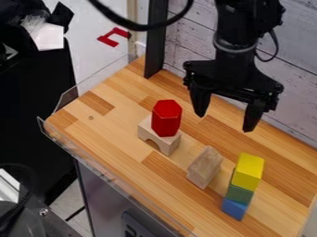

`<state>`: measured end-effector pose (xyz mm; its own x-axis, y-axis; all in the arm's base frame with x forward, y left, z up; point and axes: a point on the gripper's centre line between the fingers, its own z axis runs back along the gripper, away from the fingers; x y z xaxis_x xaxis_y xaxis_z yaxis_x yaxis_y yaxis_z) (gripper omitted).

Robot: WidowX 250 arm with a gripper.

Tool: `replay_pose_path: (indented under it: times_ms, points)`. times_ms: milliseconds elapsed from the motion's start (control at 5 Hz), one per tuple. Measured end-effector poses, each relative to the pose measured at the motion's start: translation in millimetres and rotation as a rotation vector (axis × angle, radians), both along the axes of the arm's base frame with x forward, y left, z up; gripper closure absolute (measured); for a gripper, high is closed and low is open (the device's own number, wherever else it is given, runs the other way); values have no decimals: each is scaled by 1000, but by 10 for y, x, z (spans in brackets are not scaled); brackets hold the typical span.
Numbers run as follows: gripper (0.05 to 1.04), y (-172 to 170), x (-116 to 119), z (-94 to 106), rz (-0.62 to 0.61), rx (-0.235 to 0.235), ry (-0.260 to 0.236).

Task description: Take the yellow block off of the green block and put it on top of the red hexagon

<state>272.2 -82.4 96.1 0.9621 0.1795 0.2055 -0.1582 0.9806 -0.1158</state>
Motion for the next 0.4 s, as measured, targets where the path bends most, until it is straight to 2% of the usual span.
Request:
replay_pose_path:
  times_ms: [200, 400]
  points:
    - [85, -140, -25, 47, -17, 8, -35]
    - [85, -352, -82, -6, -61, 15, -37]
